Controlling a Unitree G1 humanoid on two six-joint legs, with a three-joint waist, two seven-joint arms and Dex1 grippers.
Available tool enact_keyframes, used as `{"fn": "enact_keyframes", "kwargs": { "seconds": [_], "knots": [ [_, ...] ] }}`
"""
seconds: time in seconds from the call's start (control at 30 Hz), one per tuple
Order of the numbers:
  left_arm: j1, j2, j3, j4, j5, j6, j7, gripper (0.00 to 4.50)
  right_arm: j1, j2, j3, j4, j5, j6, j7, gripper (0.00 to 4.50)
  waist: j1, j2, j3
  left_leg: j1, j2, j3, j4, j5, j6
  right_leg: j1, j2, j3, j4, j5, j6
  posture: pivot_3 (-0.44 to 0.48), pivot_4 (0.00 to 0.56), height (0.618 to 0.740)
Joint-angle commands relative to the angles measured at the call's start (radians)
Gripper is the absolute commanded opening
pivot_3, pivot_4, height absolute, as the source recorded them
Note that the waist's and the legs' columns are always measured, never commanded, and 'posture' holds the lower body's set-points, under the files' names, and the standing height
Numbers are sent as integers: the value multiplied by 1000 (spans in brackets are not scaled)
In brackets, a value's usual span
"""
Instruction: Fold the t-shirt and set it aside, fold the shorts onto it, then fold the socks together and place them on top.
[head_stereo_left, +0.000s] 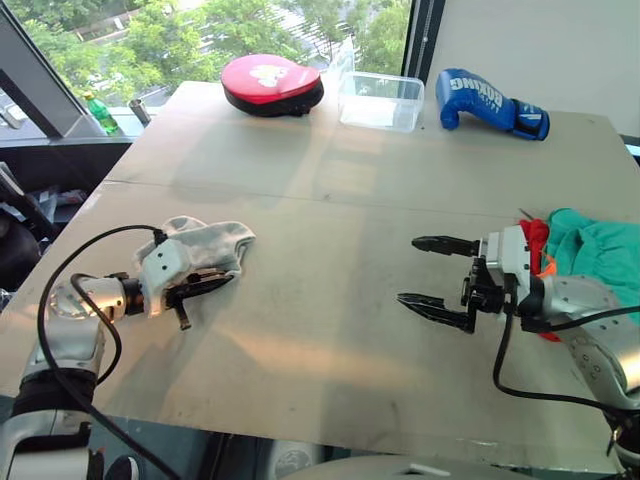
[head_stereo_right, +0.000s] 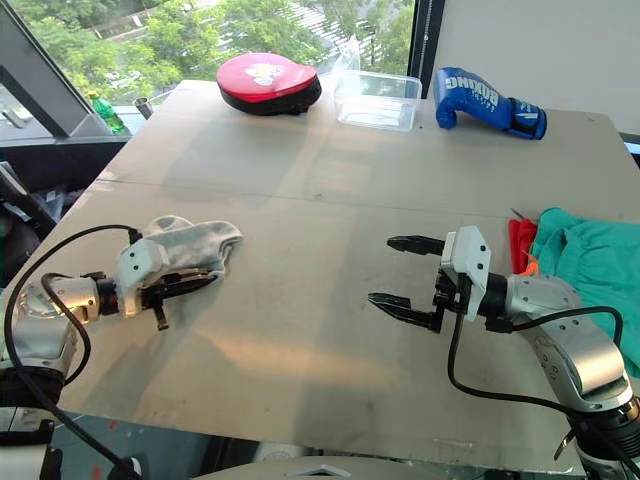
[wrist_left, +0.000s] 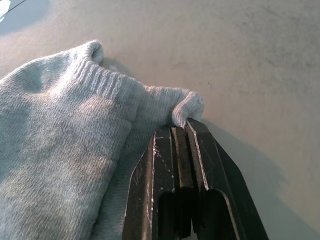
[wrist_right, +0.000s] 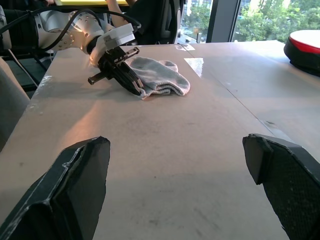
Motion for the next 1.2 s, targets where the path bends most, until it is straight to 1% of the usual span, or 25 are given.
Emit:
{"fn": "enact_keyframes", "kwargs": {
  "seconds": [0.03, 0.17, 0.27, 0.33, 0.4, 0.53, 0.67, 0.77, 0.83, 0.87, 0.9, 0.93, 0.97, 1.0, 1.1, 1.2],
  "knots": [
    [-45, -60, -74, -160, -12, 141, 38, 68, -12, -16, -42, -22, 6, 2, -15, 4500, 8, 0, 0, -1, -1, 0, 0, 0, 0, 0, 0, 0, 0, 0, 0, 0, 150, 735],
    [-97, -136, -145, -414, -69, 447, 126, 68, 7, -53, -82, -19, 2, 17, -19, 4500, 15, -2, 1, -2, -1, 0, 1, 0, 0, 0, 0, 0, 0, 0, 1, 0, 150, 735],
    [-147, -205, -209, -542, -99, 628, 193, 68, 22, -84, -115, -6, -1, 30, -21, 4500, 16, -2, 1, -2, -1, -1, 1, 0, 0, 0, 2, 1, 0, 0, 1, 0, 150, 735],
    [-194, -278, -257, -593, -118, 727, 244, 68, 22, -101, -135, 10, -2, 37, -24, 4500, 15, -2, 1, -1, -2, -1, 1, 0, 0, 0, 3, 1, 0, 0, 1, 0, 150, 735],
    [-250, -359, -317, -594, -100, 791, 303, 68, 20, -113, -152, 29, -4, 35, -20, 4500, 15, -2, 1, -1, -3, -1, 1, 0, 0, 1, 3, 2, 1, 0, 2, 0, 150, 735],
    [-320, -460, -419, -535, -39, 820, 375, 68, 48, -145, -179, 40, -4, 47, -4, 4500, 9, -2, 1, -1, -3, -2, 1, 0, 0, 1, 5, 3, 1, 0, 2, 0, 150, 735],
    [-362, -545, -478, -467, 1, 816, 436, 68, 98, -187, -212, 35, -7, 74, 2, 4500, 17, -1, 1, -1, -4, -3, 1, 1, -1, 1, 5, 3, 0, -1, 2, 0, 150, 735],
    [-393, -630, -479, -416, 11, 810, 494, 1161, 124, -203, -231, 24, -14, 87, -10, 4500, 17, -2, 1, -1, -4, -3, 1, 1, -1, 1, 5, 3, 0, -1, 2, 0, 150, 735],
    [-410, -687, -475, -393, 13, 804, 526, 2119, 137, -198, -233, 7, -12, 99, -28, 4500, 17, -2, 1, -1, -4, -3, 1, 0, 0, 1, 5, 3, 0, -1, 2, 0, 150, 735],
    [-413, -706, -472, -387, 11, 803, 535, 2520, 140, -194, -231, 0, -11, 105, -36, 4500, 17, -2, 1, -1, -4, -4, 1, 0, 0, 1, 5, 3, 1, -1, 2, 0, 150, 735],
    [-417, -721, -470, -386, 8, 797, 537, 2914, 143, -190, -225, -9, -9, 117, -47, 4500, 16, -2, 1, -1, -4, -4, 1, 0, 0, 1, 5, 3, 1, -1, 2, 0, 150, 735],
    [-419, -731, -467, -385, 6, 793, 539, 3478, 146, -188, -223, -16, -7, 125, -55, 4500, 16, -2, 1, -1, -4, -3, 1, 0, 0, 1, 5, 3, 0, -1, 3, 0, 150, 735],
    [-422, -734, -466, -389, 0, 794, 532, 3886, 147, -186, -218, -21, -8, 132, -61, 4500, 15, -2, 1, -1, -4, -3, 1, 0, 0, 1, 5, 3, 0, -1, 3, 0, 150, 735],
    [-424, -722, -461, -401, -9, 791, 511, 4392, 145, -180, -214, -24, -7, 137, -69, 4500, 15, -2, 1, -1, -4, -4, 1, 0, 0, 1, 5, 3, 0, -1, 3, 0, 150, 735],
    [-431, -667, -443, -434, -18, 784, 464, 4457, 135, -167, -207, -31, -4, 150, -82, 4500, 9, -1, 1, -1, -4, -4, 1, 1, -2, 1, 5, 3, 1, -1, 2, 0, 150, 735],
    [-428, -558, -393, -486, -38, 771, 406, 4457, 134, -154, -200, -38, 0, 150, -83, 4500, 1, -1, 1, -1, -3, -4, 1, 1, -2, 1, 5, 3, 1, -1, 2, 0, 150, 735]
  ]
}}
